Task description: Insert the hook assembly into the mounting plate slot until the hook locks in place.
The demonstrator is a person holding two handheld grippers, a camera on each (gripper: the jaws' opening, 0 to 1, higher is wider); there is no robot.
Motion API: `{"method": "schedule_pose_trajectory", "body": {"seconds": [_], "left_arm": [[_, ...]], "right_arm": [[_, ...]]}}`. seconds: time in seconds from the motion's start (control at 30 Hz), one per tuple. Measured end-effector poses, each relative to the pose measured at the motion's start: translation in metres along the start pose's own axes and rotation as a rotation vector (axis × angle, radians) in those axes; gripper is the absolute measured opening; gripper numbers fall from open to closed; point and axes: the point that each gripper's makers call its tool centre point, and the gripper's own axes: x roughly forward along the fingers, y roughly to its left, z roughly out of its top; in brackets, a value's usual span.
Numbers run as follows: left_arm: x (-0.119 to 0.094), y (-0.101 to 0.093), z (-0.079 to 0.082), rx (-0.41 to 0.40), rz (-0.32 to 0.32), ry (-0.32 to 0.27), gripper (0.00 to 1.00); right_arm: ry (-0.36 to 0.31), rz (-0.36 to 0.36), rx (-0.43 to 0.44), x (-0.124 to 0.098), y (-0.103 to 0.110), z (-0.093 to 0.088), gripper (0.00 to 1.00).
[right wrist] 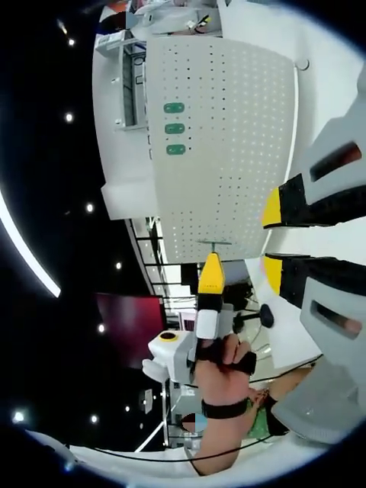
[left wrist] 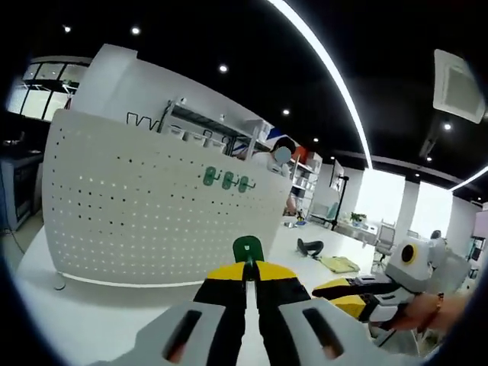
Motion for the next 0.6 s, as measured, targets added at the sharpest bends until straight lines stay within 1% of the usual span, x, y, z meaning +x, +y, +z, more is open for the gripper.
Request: {"method": "schedule_pose_trajectory", "body": {"seconds": [0.1,0.13,0.17,0.3,0.43,0.6], "left_arm": [[0.004,0.001,0.001,0.007,0.021,-0.004,0.03],[0.005,0.002,0.001,0.022,0.028,-0.003,0.03],[0.006,0.002,0.002,0.037,0.035,-0.003,0.03],[0.012,0.003,0.005,0.053,0.056,-0.012,0.03],[0.016,0.003,0.005,0.067,0.075,-0.016,0.03],[0.019,0.004,0.007,0.092,0.094,-0.024,0.03]], "right_arm": [[-0.004,-0.005,0.002,-0.007,-0.004,-0.001,0.12],[-0.007,-0.006,0.005,-0.009,-0.006,-0.001,0.12],[-0.005,-0.007,0.008,-0.011,-0.007,-0.002,0.12],[0.008,-0.009,0.012,-0.016,-0.010,-0.007,0.12],[0.000,-0.019,0.013,-0.020,-0.015,-0.006,0.12],[0.002,-0.014,0.012,-0.021,-0.019,-0.006,0.12]]}}
